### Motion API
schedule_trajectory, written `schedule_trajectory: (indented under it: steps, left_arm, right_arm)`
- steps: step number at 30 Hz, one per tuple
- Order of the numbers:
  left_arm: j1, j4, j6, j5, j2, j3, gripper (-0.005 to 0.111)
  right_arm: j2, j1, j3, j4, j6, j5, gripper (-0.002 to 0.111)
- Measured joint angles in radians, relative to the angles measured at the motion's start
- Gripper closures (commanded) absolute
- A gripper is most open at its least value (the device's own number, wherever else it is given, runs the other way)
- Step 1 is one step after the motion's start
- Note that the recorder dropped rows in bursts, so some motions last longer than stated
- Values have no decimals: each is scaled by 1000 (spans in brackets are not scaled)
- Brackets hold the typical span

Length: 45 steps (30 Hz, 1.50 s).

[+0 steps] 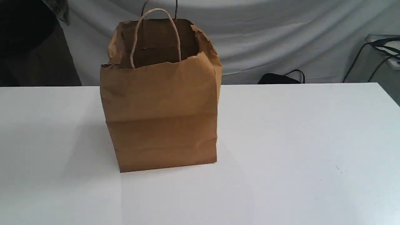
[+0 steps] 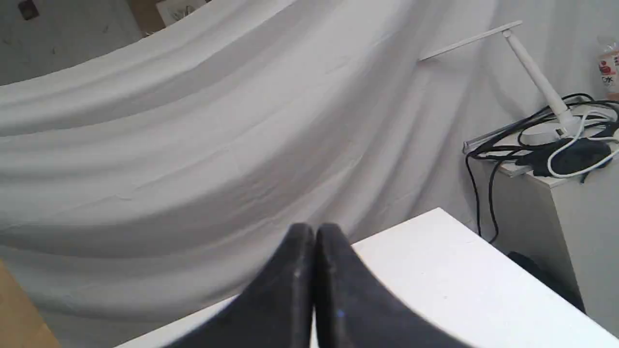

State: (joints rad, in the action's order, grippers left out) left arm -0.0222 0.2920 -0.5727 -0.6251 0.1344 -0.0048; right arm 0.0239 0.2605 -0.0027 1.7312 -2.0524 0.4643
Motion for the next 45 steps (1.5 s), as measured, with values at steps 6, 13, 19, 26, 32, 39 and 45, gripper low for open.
schedule_trajectory:
  steps: [6, 13, 19, 26, 32, 39, 45]
  left_arm:
    - [0, 16, 0, 114, -50, 0, 84]
    - [0, 21, 4, 536, -124, 0, 107]
    - [0, 36, 6, 743, -129, 0, 107]
    - [-57, 54, 149, 718, -129, 0, 107]
    - [-80, 58, 232, 653, -129, 0, 107]
    - [-81, 117, 234, 536, -129, 0, 107]
    - [-81, 534, 218, 345, -131, 0, 107]
  right_arm:
    - [0, 0, 0, 0, 0, 0, 108]
    - [0, 0, 0, 0, 0, 0, 108]
    - [0, 0, 0, 0, 0, 0, 108]
    - [0, 0, 0, 0, 0, -1, 108]
    - [0, 0, 0, 0, 0, -2, 108]
    - [0, 0, 0, 0, 0, -2, 108]
    - [0, 0, 0, 0, 0, -2, 108]
